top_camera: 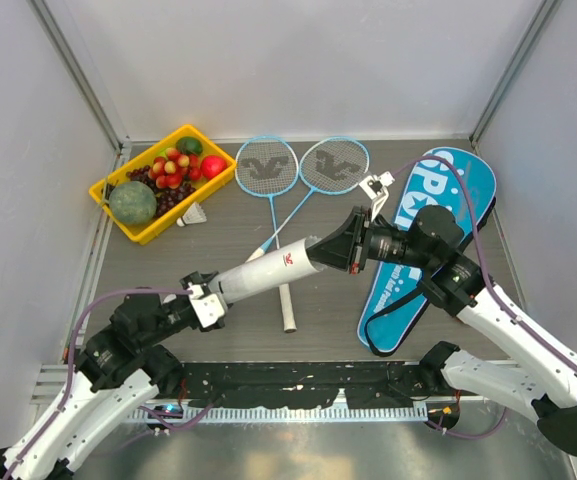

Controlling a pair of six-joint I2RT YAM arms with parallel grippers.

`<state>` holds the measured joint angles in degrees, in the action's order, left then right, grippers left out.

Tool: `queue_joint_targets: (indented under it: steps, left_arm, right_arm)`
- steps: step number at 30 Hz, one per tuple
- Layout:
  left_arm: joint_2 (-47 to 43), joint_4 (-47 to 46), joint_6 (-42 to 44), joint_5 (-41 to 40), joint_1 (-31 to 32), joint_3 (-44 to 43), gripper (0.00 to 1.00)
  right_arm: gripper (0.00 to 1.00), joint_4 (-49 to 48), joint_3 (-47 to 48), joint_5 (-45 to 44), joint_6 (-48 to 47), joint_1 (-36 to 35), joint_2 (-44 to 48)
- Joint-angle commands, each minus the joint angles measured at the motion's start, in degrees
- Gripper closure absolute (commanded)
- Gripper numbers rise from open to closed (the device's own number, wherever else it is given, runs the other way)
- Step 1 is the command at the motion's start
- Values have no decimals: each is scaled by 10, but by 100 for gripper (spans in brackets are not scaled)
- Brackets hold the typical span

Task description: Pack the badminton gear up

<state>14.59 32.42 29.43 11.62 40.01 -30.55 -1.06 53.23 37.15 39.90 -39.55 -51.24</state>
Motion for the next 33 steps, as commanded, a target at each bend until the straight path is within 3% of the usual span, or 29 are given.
queue_joint_targets:
  steps: [1, 10, 17, 22, 25, 29, 33]
  left_arm:
    - [-12, -68, 5, 16, -1, 1, 86]
    - [-25, -78, 11, 20, -1, 14, 87]
    - [-44, -98, 6, 13, 0, 24, 88]
    - [-50, -106, -4, 12, -1, 28, 88]
    - [-51, -104, -10, -2, -1, 28, 88]
    - [-56, -107, -18, -33, -1, 34, 88]
    - [-71, -119, -29, -99, -1, 38, 88]
  right_arm:
    - [95, -75, -9, 11, 25, -10, -8]
    - [95, -86, -16, 6, 30, -11, -18]
    - [95, -163, -36, 27, 80, -11, -31]
    - [93, -152, -32, 16, 82, -11, -37]
    - [69, -119, -16, -6, 63, -11, -33]
    - [45, -76, 19, -36, 36, -11, -18]
    - [34, -24, 57, -99, 4, -9, 8]
